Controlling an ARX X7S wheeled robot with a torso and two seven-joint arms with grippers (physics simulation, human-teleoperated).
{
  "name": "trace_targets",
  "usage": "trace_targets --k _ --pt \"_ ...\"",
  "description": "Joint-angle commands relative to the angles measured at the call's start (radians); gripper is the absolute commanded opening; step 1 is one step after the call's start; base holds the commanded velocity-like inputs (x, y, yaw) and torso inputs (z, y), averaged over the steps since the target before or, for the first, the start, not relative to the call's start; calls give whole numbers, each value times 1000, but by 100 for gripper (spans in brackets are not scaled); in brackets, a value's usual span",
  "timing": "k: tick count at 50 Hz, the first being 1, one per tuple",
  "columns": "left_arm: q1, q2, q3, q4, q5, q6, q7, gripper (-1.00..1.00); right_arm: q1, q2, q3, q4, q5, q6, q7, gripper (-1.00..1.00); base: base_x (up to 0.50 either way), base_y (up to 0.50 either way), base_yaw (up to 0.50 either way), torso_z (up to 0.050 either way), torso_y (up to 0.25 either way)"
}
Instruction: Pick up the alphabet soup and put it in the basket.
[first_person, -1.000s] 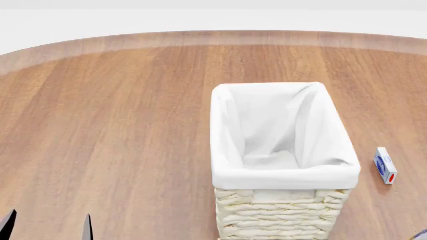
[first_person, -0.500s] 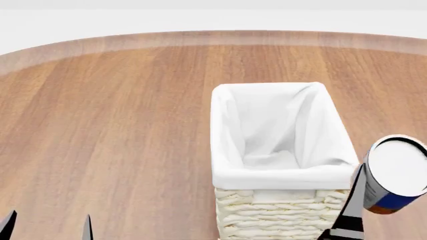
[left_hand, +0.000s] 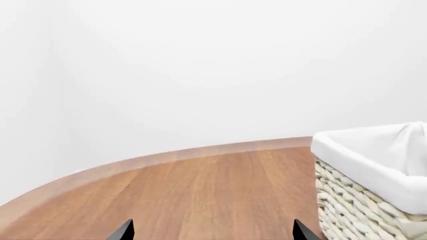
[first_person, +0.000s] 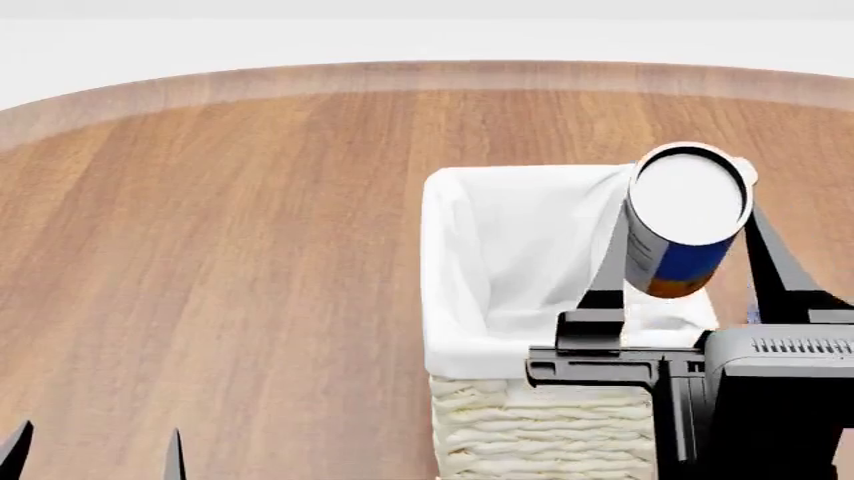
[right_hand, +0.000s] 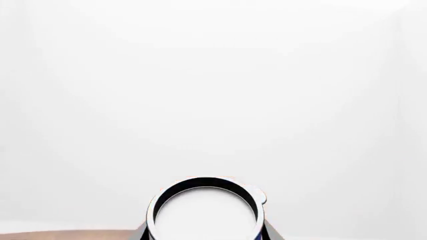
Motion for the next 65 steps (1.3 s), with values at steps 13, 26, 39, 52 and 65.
trace_targets --k 13,26,39,52,65 --pt "-2 -7 0 -4 -9 5 -7 100 369 -62 -133 417 -73 -27 -75 -100 0 0 0 0 1" --pt "-5 -10 3 -14 -12 9 -12 100 544 -117 -166 753 -105 -124 -89 -100 0 0 0 0 1" --pt "-5 -13 4 -14 -16 12 -17 100 706 -172 -204 1071 -133 -176 -99 -100 0 0 0 1 1" --pt "-6 -18 3 -13 -22 13 -21 100 817 -207 -217 1327 -118 -179 -140 -100 0 0 0 0 1" --pt "-10 -21 4 -19 -26 17 -24 100 1047 -256 -231 1839 -156 -366 -178 -100 0 0 0 0 2"
